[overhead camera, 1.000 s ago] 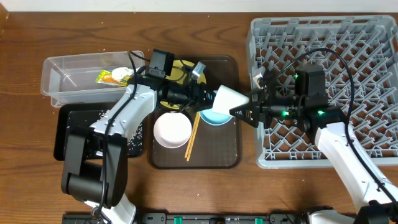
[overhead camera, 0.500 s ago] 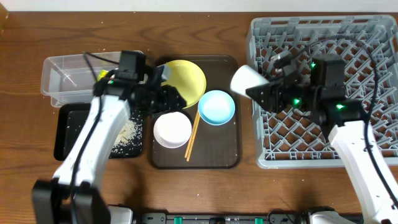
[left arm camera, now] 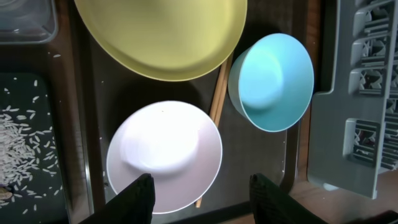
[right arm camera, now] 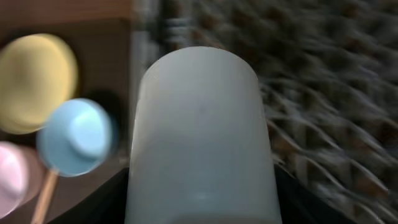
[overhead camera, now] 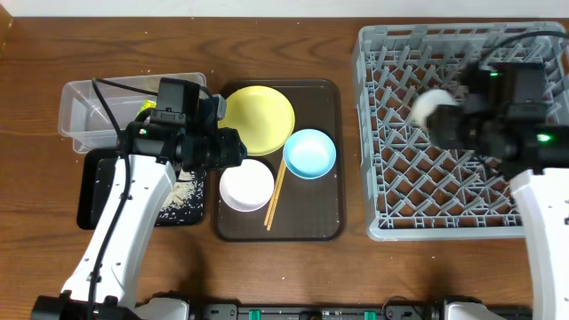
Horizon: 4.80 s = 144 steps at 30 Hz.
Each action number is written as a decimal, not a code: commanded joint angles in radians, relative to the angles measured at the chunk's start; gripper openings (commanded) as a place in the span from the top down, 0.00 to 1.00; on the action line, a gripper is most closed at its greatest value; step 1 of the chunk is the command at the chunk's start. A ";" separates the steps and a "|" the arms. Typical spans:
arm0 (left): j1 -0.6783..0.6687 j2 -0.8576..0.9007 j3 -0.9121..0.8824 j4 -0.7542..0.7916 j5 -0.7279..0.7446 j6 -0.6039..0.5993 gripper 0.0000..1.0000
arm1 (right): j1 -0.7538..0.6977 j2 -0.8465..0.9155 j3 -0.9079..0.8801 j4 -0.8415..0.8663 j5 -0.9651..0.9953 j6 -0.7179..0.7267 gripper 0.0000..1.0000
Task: Sort waste into correct bins and load items into the dishwasher rack
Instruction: 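Carry the cup with the right gripper and place it in the rack, then move the right gripper toward the blue bowl on the tray, then grasp the blue bowl rim with the right gripper and lift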
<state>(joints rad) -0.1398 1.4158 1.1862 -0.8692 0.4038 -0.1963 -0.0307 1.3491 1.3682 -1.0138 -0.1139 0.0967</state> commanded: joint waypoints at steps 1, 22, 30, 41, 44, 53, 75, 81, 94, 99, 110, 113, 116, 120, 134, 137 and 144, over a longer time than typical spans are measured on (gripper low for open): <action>0.004 -0.005 0.011 -0.005 -0.024 0.020 0.48 | -0.084 0.014 0.050 -0.041 0.098 0.023 0.99; 0.004 -0.005 0.011 -0.006 -0.024 0.019 0.48 | -0.250 0.362 0.050 -0.224 0.114 0.023 0.99; 0.004 -0.005 0.011 -0.006 -0.024 0.019 0.47 | -0.248 0.388 0.050 -0.225 0.080 0.022 0.61; 0.004 -0.005 0.011 -0.006 -0.024 0.019 0.48 | -0.246 0.353 0.063 -0.262 0.079 0.023 0.01; 0.004 -0.005 0.011 -0.010 -0.024 0.019 0.47 | -0.246 0.317 0.085 -0.262 0.079 0.023 0.01; 0.004 -0.005 0.011 -0.013 -0.024 0.019 0.47 | -0.228 0.160 0.117 -0.159 -0.362 -0.054 0.01; 0.004 -0.005 0.011 -0.107 -0.317 -0.158 0.47 | 0.360 0.362 0.114 0.094 -0.103 0.004 0.28; 0.004 -0.005 0.011 -0.114 -0.317 -0.158 0.47 | 0.461 0.489 0.114 0.206 -0.029 0.024 0.38; 0.004 -0.005 0.011 -0.114 -0.317 -0.158 0.46 | 0.536 0.682 0.114 0.250 0.143 0.123 0.60; 0.004 -0.005 0.011 -0.114 -0.317 -0.158 0.46 | 0.536 0.684 0.114 0.253 0.140 0.128 0.80; 0.004 -0.005 0.011 -0.117 -0.316 -0.158 0.46 | 0.543 0.698 0.114 0.201 0.139 0.135 0.97; 0.004 -0.005 0.011 -0.117 -0.316 -0.158 0.46 | 0.542 0.698 0.114 0.202 0.139 0.135 0.99; 0.004 -0.005 0.011 -0.117 -0.316 -0.158 0.46 | 0.542 0.697 0.114 0.198 0.139 0.135 0.99; 0.004 -0.005 0.011 -0.117 -0.316 -0.158 0.46 | 0.536 0.667 0.119 0.187 0.139 0.135 0.99; 0.004 -0.005 0.011 -0.117 -0.316 -0.158 0.46 | 0.447 0.309 0.126 0.288 0.432 0.081 0.99; 0.004 -0.005 0.011 -0.117 -0.316 -0.158 0.46 | 0.422 0.281 0.126 0.334 0.557 0.079 0.99; 0.004 -0.005 0.011 -0.117 -0.316 -0.158 0.46 | 0.368 0.306 0.126 0.554 0.907 -0.058 0.99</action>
<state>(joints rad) -0.1398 1.4158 1.1862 -0.9844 0.1005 -0.3439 0.3649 1.6321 1.4845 -0.5213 0.5426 0.1219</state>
